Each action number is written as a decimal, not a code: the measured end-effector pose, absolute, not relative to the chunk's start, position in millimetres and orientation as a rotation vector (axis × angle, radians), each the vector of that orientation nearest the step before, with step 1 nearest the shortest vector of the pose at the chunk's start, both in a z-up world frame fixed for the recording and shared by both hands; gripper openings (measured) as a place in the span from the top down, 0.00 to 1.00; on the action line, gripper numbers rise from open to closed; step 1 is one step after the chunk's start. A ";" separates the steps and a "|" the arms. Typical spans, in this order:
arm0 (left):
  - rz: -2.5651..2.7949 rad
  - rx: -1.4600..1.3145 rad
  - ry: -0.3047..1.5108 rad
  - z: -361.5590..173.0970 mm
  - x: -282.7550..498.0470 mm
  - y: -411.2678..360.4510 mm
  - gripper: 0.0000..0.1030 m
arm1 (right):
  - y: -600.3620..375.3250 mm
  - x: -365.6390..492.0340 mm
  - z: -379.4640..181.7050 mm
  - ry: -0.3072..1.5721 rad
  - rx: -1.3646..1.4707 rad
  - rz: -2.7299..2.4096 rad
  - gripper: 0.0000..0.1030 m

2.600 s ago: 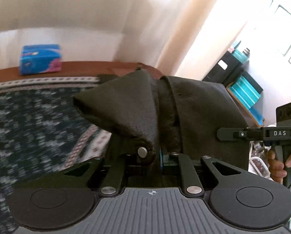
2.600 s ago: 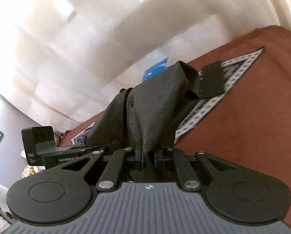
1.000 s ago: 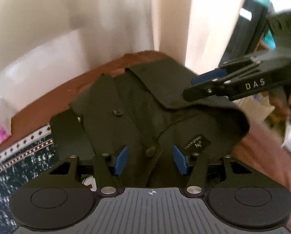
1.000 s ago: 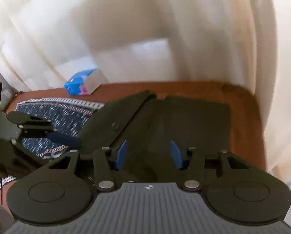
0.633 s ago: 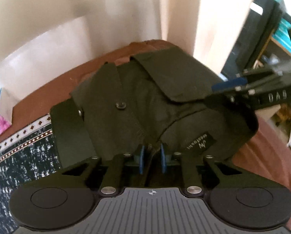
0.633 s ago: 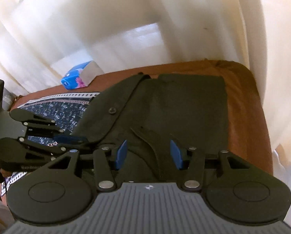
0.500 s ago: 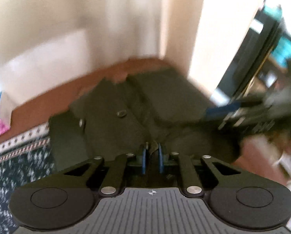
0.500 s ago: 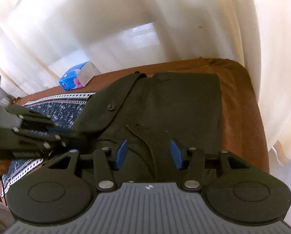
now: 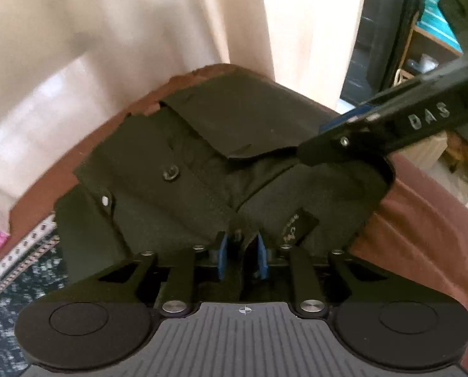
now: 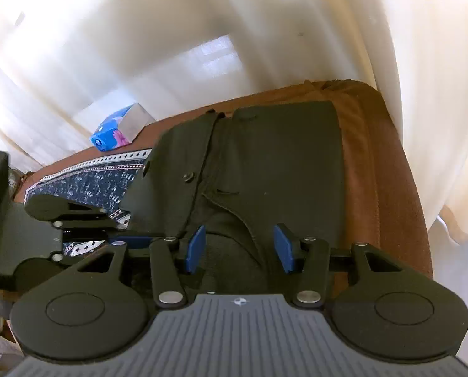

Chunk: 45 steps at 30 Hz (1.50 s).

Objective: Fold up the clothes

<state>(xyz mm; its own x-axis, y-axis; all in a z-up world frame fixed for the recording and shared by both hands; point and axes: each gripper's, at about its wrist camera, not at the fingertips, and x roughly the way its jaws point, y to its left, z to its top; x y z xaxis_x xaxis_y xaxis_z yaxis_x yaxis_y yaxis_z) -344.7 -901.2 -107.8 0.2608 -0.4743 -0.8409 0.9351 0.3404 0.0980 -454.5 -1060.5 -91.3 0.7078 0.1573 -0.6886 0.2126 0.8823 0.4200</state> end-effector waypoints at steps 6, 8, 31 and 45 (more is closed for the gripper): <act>-1.041 0.661 0.839 -110.9 -342.0 -890.6 0.60 | -1060.0 -453.8 -96.8 0.795 0.522 -0.011 0.51; -1.036 0.645 0.844 -115.6 -341.2 -891.6 0.58 | -1057.1 -451.2 -102.0 0.805 0.516 -0.007 0.50; -0.967 0.217 0.868 -51.6 -331.1 -814.8 0.31 | -1003.9 -500.3 -41.4 0.704 0.456 -0.145 0.46; -0.804 0.102 0.997 -29.1 -385.3 -768.2 0.00 | -946.0 -563.5 -35.1 0.733 0.480 -0.136 0.00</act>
<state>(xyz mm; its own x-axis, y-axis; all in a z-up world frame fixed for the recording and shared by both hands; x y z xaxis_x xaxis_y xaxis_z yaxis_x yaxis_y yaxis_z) -385.4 -768.2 -29.1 0.2867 -0.5561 -0.7802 0.6443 0.7145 -0.2725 -563.5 -946.0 -35.1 0.7395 0.0457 -0.6716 0.2841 0.8833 0.3729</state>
